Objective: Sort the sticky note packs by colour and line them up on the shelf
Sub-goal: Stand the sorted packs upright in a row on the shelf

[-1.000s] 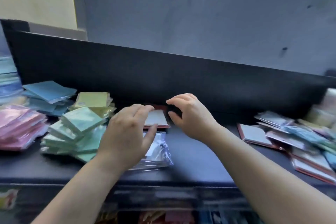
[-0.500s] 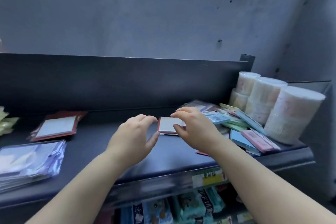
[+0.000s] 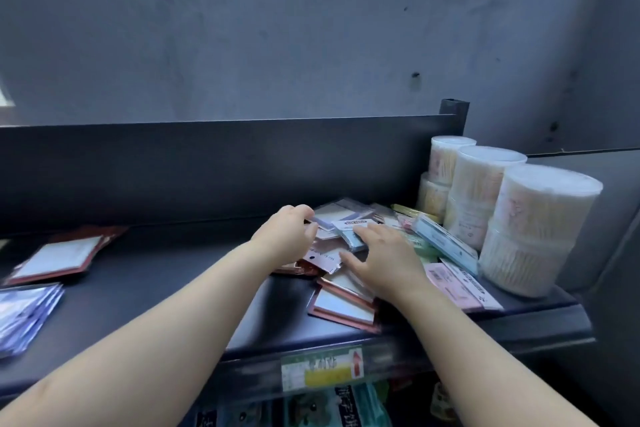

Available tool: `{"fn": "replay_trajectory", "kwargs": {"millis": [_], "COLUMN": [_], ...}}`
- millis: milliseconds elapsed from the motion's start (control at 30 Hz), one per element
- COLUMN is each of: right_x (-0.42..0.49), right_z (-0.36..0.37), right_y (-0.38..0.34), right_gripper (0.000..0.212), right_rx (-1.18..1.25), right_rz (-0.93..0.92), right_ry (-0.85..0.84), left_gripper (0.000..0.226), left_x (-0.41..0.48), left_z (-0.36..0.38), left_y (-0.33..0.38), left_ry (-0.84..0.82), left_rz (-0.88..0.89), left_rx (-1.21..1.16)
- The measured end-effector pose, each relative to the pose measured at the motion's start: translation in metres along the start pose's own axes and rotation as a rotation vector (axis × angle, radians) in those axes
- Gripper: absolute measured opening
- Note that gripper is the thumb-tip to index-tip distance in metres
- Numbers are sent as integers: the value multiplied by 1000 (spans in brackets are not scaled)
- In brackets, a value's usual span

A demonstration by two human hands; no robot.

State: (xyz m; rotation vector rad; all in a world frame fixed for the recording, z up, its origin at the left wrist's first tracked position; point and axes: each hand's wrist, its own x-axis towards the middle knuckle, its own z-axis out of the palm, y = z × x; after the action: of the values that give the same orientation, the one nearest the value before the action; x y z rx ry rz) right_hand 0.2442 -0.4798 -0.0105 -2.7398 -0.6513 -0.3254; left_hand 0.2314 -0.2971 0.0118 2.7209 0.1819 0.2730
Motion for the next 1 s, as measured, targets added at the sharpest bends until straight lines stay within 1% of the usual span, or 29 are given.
{"fn": "replay_trajectory", "kwargs": {"millis": [100, 233, 300, 333, 367, 433, 500, 533, 633, 700, 767, 833, 900, 1000], "right_x": [0, 1, 2, 2, 3, 3, 3, 3, 4, 6, 9, 13, 16, 15], "right_z": [6, 10, 10, 10, 10, 11, 11, 11, 8, 5, 1, -4, -7, -10], "right_y": [2, 4, 5, 6, 6, 5, 6, 6, 6, 4, -1, -9, -20, -43], "right_gripper": [56, 45, 41, 40, 40, 40, 41, 42, 45, 49, 53, 53, 50, 39], "right_rx": [32, 37, 52, 59, 63, 65, 68, 72, 91, 104, 119, 134, 172, 283], "right_rz": [-25, -33, -35, -36, -37, -38, -40, -40, -44, -50, -60, -68, -79, -153], "right_ry": [53, 100, 110, 115, 123, 134, 132, 130, 130, 128, 132, 138, 157, 281], "left_gripper": [41, 54, 56, 55, 49, 30, 20, 20, 33, 26, 25, 26, 25, 22], "left_x": [24, 47, 54, 58, 61, 64, 67, 68, 64, 56, 47, 31, 11, -25], "left_z": [6, 12, 13, 14, 15, 17, 18, 19, 16, 9, 1, -11, -23, -38], "left_y": [2, 1, 1, 0, -1, -3, -5, -6, -9, -11, -17, -22, -27, -38], "left_ry": [-22, -91, -113, -119, -119, -105, -78, -43, 88, 193, 322, 396, 450, 509], "left_rz": [-74, -211, -277, -306, -325, -373, -427, -443, -454, -426, -400, -379, -357, -313], "left_rx": [4, -62, -107, -138, -186, -365, -550, -626, -819, -856, -871, -1007, -1130, -1220]}}
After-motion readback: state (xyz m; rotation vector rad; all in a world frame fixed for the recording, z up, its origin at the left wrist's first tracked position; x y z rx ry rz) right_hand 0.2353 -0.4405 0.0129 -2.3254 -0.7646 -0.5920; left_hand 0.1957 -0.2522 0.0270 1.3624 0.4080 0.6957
